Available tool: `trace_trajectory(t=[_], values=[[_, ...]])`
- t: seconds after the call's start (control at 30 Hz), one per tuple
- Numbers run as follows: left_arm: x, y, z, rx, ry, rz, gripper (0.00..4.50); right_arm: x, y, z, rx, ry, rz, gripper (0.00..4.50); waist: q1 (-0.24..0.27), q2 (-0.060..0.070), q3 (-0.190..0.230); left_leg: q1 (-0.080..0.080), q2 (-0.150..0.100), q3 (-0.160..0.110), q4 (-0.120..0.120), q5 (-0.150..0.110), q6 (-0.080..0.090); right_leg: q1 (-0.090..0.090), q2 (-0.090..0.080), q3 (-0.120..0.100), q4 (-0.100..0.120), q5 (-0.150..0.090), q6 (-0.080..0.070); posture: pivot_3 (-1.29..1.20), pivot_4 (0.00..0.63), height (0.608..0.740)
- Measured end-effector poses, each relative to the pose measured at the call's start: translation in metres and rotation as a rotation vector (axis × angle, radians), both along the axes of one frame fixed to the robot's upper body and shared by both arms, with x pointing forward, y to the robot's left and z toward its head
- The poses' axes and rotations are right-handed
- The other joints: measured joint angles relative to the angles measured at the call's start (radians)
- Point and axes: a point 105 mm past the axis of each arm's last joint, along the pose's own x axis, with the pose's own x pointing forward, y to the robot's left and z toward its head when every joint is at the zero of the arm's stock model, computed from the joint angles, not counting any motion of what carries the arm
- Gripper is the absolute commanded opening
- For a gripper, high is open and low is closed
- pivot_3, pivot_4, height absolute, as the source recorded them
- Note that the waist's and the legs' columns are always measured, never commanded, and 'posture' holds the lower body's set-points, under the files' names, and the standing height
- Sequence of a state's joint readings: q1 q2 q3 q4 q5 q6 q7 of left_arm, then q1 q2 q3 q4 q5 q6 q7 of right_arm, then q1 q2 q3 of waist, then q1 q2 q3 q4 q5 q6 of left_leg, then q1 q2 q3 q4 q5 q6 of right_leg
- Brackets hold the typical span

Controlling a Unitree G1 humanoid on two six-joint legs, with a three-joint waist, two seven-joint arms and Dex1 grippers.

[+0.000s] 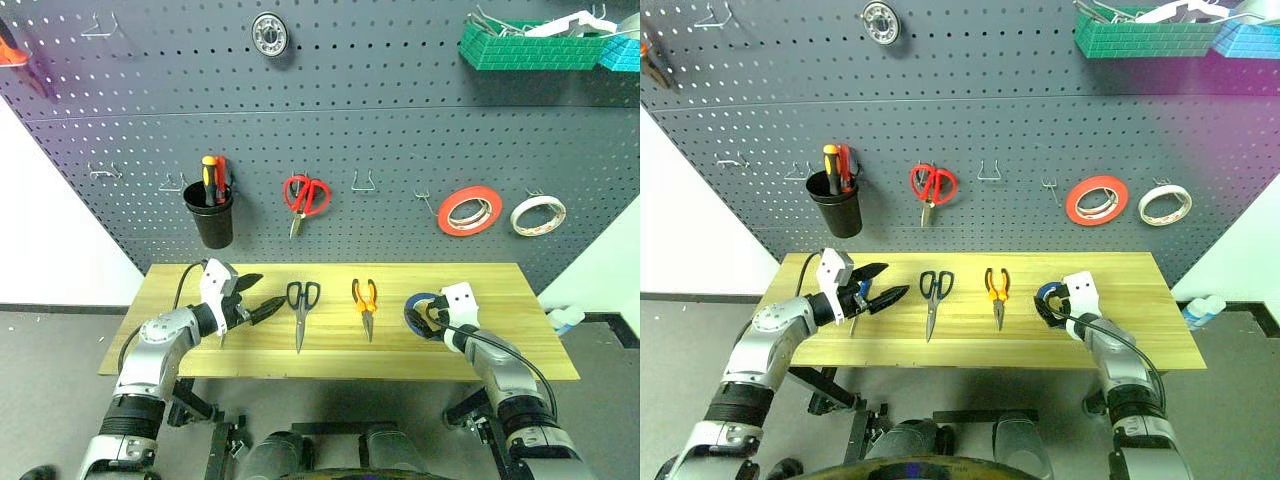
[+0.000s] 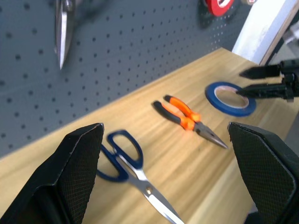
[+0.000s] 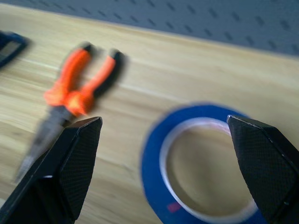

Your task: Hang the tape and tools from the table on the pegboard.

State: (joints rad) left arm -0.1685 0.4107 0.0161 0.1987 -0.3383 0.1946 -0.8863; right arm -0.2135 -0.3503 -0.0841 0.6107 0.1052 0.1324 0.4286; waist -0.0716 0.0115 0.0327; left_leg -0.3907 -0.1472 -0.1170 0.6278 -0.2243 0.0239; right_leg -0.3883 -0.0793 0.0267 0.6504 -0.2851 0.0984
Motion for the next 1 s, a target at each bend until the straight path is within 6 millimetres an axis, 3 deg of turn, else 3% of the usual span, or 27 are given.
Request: trace_trajectory(t=[0.13,0.27,0.37,0.6,0.87,1.0], values=[[0.001,0.0,0.0,-0.001,-0.002,0.006,4.45,0.012,-0.008,0.008,-0.062,-0.016,-0.13,4.5,0.0,0.0,0.0,0.0,0.0,0.0,0.0,0.0,0.0,-0.001,0.0,0.0,0.0,0.0,0.0,-0.13,0.0,0.74],[0.002,0.001,0.0,-0.002,-0.002,0.017,4.45,0.029,0.004,0.034,-0.064,-0.117,-0.165,4.5,0.001,0.0,0.0,0.0,0.0,0.0,-0.001,0.0,0.0,-0.001,0.0,0.0,0.0,0.0,0.0,-0.13,0.0,0.74],[0.001,0.001,0.001,-0.015,0.011,0.015,4.45,0.033,0.009,0.04,-0.047,-0.143,-0.185,4.5,0.004,0.0,0.0,0.0,0.0,0.0,-0.001,0.0,0.0,-0.001,0.0,0.0,0.0,0.0,0.0,-0.13,0.0,0.74],[-0.001,-0.001,0.003,-0.038,0.024,-0.004,4.45,0.028,-0.001,0.047,-0.074,-0.163,-0.16,4.5,0.001,0.0,0.0,0.0,0.0,0.0,-0.001,0.0,0.0,-0.001,0.0,0.0,0.0,0.0,0.0,-0.13,0.0,0.74],[-0.009,-0.008,0.016,-0.032,0.036,-0.129,4.45,0.017,0.022,0.058,0.041,-0.208,0.047,4.5,0.002,0.0,0.002,0.0,0.0,0.0,0.0,0.0,0.0,0.0,0.0,0.0,-0.001,0.0,0.0,-0.13,0.021,0.74],[-0.012,-0.016,0.021,-0.023,0.045,-0.193,4.45,0.006,0.026,0.052,0.031,-0.183,0.092,4.5,0.004,0.001,0.013,-0.001,0.0,0.0,-0.001,0.0,0.0,0.0,0.0,0.001,-0.001,-0.001,-0.001,-0.13,0.052,0.74]])
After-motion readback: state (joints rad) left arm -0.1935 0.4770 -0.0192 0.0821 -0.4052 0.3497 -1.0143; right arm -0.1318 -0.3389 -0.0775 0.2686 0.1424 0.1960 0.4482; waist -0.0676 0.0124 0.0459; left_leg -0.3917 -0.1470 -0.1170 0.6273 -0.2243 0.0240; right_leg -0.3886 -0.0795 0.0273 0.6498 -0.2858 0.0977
